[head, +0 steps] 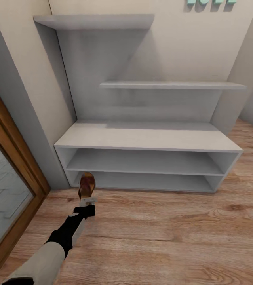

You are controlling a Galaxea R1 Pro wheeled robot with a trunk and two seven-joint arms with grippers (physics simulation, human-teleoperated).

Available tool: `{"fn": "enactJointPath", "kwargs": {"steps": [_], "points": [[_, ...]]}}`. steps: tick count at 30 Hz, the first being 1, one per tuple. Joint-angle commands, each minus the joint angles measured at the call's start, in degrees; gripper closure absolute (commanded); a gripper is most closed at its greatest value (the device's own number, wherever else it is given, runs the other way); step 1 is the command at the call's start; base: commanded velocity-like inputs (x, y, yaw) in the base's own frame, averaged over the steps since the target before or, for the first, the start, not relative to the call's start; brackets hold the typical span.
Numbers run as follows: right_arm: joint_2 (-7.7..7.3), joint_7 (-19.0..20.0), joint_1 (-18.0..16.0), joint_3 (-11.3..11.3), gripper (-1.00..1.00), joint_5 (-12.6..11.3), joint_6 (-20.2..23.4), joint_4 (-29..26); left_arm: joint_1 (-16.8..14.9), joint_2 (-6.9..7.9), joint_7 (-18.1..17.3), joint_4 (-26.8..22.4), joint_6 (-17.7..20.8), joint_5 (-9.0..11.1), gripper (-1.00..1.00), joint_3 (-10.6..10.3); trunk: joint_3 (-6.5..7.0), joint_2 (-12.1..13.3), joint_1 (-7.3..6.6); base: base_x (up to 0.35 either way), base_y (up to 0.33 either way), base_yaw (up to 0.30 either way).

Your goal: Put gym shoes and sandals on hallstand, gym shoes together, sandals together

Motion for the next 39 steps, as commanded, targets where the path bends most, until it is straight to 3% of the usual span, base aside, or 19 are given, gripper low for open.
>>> {"fn": "enactJointPath", "kwargs": {"steps": [1,3,4,6,8,14,23,39], "points": [[-1.48,0.12,0.0,0.8,1.0,-1.71,3.16,-2.05,-0.79,-0.09,0.01,-0.07,1.26,-0.07,1.0,0.25,-0.06,-0.02,0.0,0.0,0.0,0.0],[-3.7,0.09,-0.01,0.83,1.0,-3.8,9.69,-7.51,-1.54,-0.07,0.02,-0.4,2.02,-0.18,1.0,0.03,-0.06,-0.02,0.0,0.0,0.0,0.0],[-4.87,0.02,-0.01,0.91,1.0,-5.19,17.99,-15.13,-1.73,0.38,0.08,-0.64,2.7,-0.93,1.0,-1.64,-0.06,-0.02,0.0,0.0,0.0,0.0],[-4.98,-1.47,-0.01,0.97,1.0,-5.25,19.34,-16.54,-1.59,0.57,0.03,-0.73,2.77,-1.03,1.0,-2.03,-0.06,-0.02,0.0,0.065,-0.026,0.0],[-5.23,-5.57,-0.01,1.17,1.0,-5.16,19.71,-17.13,-1.49,0.52,0.0,-0.84,2.57,-1.11,1.0,-2.4,-0.06,-0.02,0.0,0.191,-0.152,0.0],[-5.25,-6.01,-0.01,1.3,1.0,-5.0,19.73,-17.18,-1.52,0.49,0.0,-0.91,2.32,-1.04,1.0,-2.4,-0.06,-0.02,0.0,0.138,-0.233,0.0],[-5.25,-6.17,-0.01,1.32,1.0,-2.37,19.62,-17.18,-1.44,0.49,0.0,-0.94,2.27,-1.08,1.0,-2.4,-0.06,-0.02,0.0,-0.006,-0.27,0.0],[-5.34,-6.17,-0.01,1.32,1.0,-2.15,19.64,-17.18,-1.48,0.14,0.0,-1.11,2.27,-1.08,1.0,-2.24,-0.06,-0.02,0.0,-0.004,-0.273,0.0]]}}
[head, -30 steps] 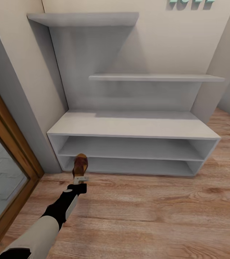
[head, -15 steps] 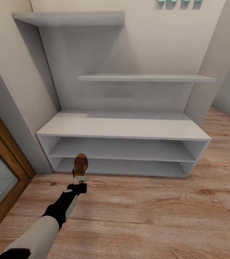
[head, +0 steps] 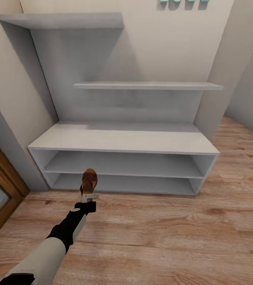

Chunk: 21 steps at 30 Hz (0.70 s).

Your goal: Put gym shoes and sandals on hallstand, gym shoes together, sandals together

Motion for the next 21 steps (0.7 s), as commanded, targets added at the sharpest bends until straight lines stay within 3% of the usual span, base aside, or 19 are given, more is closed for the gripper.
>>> {"fn": "enactJointPath", "kwargs": {"steps": [1,7,16,21], "points": [[-0.01,-0.17,-0.01,-0.06,1.0,-0.44,0.19,-0.09,-0.02,-0.02,0.07,-0.15,0.41,-0.13,1.0,0.05,-0.05,-0.02,0.0,0.163,-0.261,0.0],[-0.08,-0.17,-0.01,-0.06,1.0,-0.44,0.19,-0.09,-0.04,0.17,0.07,-0.15,0.41,-0.1,1.0,0.15,-0.05,-0.02,0.0,0.252,-0.185,0.0],[-0.08,-0.14,-0.01,-0.06,1.0,-0.44,0.19,-0.09,0.12,0.41,0.07,-0.07,0.32,0.06,1.0,-0.04,-0.05,-0.02,0.0,0.326,0.014,0.0],[-0.08,-0.09,-0.01,-0.03,1.0,-0.42,0.19,-0.09,0.13,0.42,0.07,-0.06,0.38,0.0,1.0,-0.11,-0.05,-0.02,0.0,0.076,0.009,0.0]]}}
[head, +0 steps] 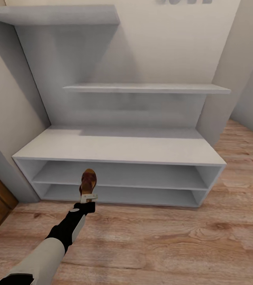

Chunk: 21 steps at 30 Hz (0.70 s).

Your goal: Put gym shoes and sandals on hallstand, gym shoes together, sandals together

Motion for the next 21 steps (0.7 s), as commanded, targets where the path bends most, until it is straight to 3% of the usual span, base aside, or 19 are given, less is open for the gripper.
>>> {"fn": "enactJointPath", "kwargs": {"steps": [1,12,21], "points": [[0.0,-0.2,0.0,-0.02,1.0,-0.47,0.19,-0.11,0.0,-0.02,0.06,-0.12,0.39,-0.12,1.0,0.03,-0.05,-0.02,-0.01,0.015,0.002,0.0],[0.0,-0.19,0.0,-0.05,1.0,-0.46,0.19,-0.11,0.0,-0.02,0.06,0.85,0.93,-0.1,1.0,0.19,-0.05,-0.02,-0.01,0.02,0.0,0.0],[0.0,-0.19,0.0,-0.05,1.0,-0.43,0.19,-0.11,-0.02,-0.23,0.13,0.87,1.11,-0.2,1.0,0.38,-0.05,-0.02,-0.01,0.285,-0.006,0.0]]}}
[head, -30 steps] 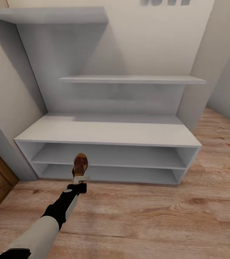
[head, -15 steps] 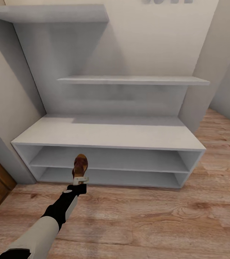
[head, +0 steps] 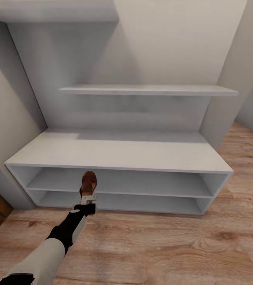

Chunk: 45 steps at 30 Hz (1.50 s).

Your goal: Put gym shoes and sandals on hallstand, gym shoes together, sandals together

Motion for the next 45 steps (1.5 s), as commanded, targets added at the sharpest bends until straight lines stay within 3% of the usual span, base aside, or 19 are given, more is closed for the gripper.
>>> {"fn": "enactJointPath", "kwargs": {"steps": [1,12,45], "points": [[0.0,-0.19,0.0,-0.05,1.0,-0.48,0.19,-0.11,-0.03,-0.02,0.06,-0.14,0.37,-0.1,1.0,0.06,-0.05,-0.02,0.02,0.305,-0.03,0.0],[0.07,-0.21,0.0,-0.05,1.0,-0.47,0.19,-0.11,0.0,0.18,-0.01,-0.16,0.21,0.2,1.0,0.07,-0.05,-0.02,0.02,0.316,-0.005,0.0],[0.09,-0.24,0.0,-0.03,1.0,-0.47,-0.16,-0.11,0.28,0.18,0.01,-0.15,-0.32,0.21,1.0,0.07,-0.05,-0.02,0.02,0.142,0.0,0.0]]}}
